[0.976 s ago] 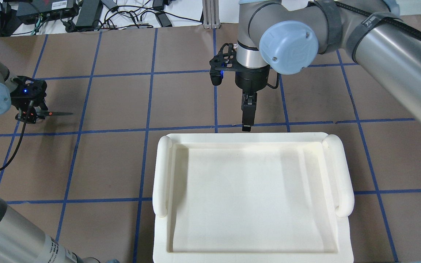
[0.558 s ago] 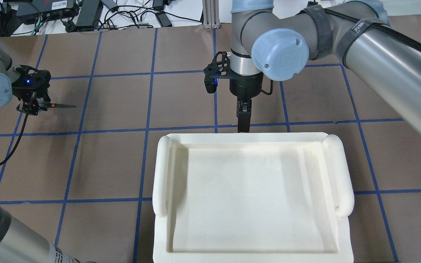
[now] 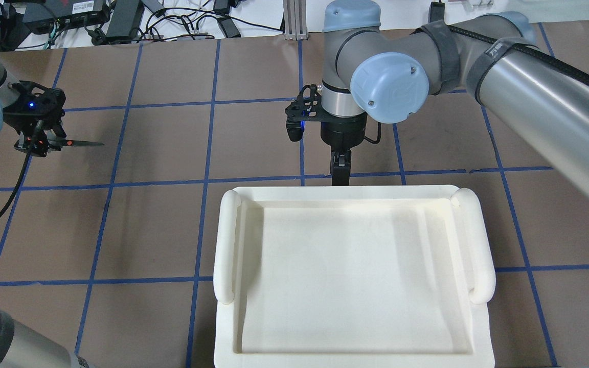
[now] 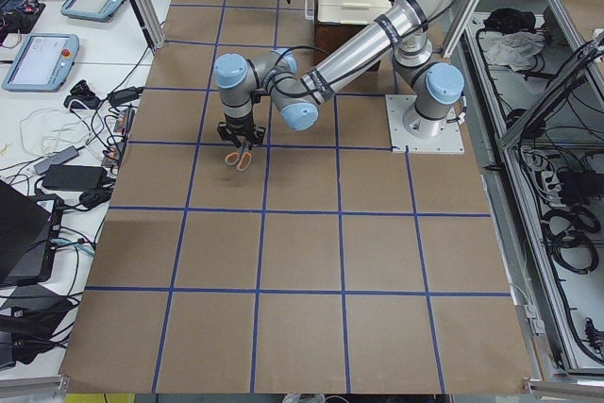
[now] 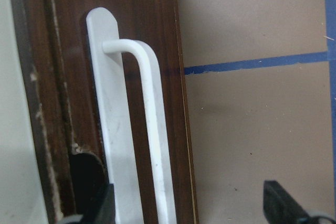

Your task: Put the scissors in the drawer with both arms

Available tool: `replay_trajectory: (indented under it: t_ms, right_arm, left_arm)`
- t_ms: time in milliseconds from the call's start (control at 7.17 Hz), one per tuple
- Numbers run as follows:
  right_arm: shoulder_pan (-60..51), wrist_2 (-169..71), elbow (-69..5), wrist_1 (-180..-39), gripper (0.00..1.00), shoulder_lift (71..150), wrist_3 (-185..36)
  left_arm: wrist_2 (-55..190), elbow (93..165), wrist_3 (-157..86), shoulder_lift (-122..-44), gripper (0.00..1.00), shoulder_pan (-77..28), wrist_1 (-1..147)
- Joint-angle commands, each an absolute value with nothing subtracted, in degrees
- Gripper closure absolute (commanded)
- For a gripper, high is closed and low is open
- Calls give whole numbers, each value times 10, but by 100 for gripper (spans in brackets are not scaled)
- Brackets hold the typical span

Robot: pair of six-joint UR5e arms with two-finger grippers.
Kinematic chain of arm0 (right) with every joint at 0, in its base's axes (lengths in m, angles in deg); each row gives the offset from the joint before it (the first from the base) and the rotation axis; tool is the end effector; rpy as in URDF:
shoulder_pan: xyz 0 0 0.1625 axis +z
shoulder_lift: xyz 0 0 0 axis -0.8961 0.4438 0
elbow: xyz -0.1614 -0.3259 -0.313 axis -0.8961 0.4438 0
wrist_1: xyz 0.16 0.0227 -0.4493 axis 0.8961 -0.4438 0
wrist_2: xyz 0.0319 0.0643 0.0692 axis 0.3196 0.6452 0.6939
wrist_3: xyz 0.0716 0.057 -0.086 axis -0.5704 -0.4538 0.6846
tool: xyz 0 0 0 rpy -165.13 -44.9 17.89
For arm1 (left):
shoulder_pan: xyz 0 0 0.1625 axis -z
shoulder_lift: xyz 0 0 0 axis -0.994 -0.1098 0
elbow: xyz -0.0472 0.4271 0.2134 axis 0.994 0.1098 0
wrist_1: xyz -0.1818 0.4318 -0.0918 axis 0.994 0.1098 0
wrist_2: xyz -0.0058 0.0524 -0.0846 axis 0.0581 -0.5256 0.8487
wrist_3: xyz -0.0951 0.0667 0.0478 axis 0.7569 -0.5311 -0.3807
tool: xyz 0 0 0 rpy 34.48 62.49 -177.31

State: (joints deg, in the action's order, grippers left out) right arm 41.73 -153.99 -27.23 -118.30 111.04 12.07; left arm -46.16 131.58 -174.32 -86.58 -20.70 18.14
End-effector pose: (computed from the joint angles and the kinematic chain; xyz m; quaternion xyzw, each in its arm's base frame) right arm 0.3164 -0.5816 0.3225 -0.6533 0.7299 0.1368 0.1470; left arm 0.2037 -0.6828 0.2765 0.7493 0.6618 0.0148 0.0198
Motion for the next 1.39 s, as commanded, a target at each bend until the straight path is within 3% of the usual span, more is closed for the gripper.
replay_trajectory:
  t_ms: [0, 1255]
  right_arm:
    - [417, -1540, -277, -1186, 0, 1108, 120]
    - [419, -1524, -278, -1204, 0, 1093, 122]
  left_arm:
    - [-461, 1316, -1711, -860, 100, -188, 188]
    - [-463, 1316, -1710, -864, 100, -187, 192]
